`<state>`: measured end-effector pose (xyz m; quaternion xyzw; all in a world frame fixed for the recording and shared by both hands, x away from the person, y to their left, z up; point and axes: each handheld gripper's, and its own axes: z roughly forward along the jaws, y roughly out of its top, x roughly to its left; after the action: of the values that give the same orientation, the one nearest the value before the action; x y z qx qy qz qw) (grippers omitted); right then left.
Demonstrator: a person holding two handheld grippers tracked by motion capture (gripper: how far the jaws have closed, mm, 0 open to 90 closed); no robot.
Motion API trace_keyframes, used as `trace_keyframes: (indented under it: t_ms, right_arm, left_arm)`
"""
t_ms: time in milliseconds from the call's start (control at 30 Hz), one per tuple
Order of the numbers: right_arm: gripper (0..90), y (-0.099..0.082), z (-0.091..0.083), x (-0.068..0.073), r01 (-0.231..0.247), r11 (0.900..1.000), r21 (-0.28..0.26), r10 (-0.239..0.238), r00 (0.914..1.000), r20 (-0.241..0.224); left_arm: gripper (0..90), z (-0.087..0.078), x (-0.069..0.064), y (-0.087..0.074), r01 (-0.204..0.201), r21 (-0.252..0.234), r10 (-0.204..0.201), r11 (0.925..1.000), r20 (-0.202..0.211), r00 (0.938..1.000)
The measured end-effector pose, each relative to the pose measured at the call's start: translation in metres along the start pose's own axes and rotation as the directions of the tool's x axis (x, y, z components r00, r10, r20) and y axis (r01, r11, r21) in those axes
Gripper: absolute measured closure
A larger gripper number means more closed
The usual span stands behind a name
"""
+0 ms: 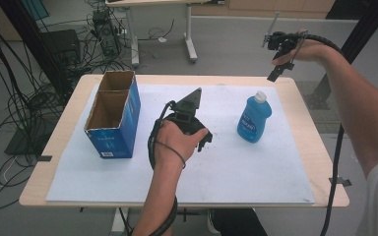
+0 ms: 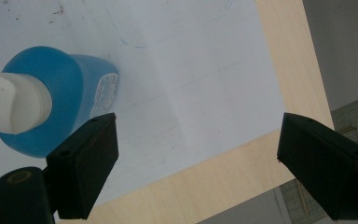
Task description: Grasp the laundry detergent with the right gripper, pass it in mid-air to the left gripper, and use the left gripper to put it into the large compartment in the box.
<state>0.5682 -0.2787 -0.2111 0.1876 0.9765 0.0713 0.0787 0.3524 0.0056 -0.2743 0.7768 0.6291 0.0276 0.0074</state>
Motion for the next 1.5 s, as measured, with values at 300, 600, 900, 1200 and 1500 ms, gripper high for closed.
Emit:
trace_keyframes:
  t_ms: [300,600,900,1200,1500]
  right_arm:
    - [12.2,-0.002,0.0,0.0,-0.007,1.0,0.001,0.007,1.0,0.003]
    - [11.8,-0.007,-0.002,0.003,-0.005,1.0,-0.007,0.005,1.0,-0.001]
    - [11.0,-0.028,-0.006,0.014,-0.017,0.9998,-0.013,0.017,0.9998,-0.015]
    - [10.0,-0.059,-0.011,0.032,-0.038,0.9985,-0.04,0.037,0.999,-0.024]
    - [8.4,-0.09,-0.009,0.063,-0.064,0.9956,-0.069,0.062,0.9977,-0.028]
  left_arm:
    - [5.2,0.0,-0.002,0.001,-0.006,-0.001,0.006,1.0,-0.001,1.0]
    - [5.2,-0.002,-0.004,0.0,-0.01,-0.006,0.01,0.9999,-0.001,0.9999]
    - [4.9,-0.006,-0.004,-0.003,-0.014,-0.016,0.014,0.9998,-0.002,0.9999]
    - [5.0,-0.007,-0.008,-0.004,-0.029,-0.018,0.029,0.9994,0.0,0.9996]
    - [4.9,-0.008,-0.011,-0.003,-0.045,-0.023,0.045,0.9987,0.002,0.999]
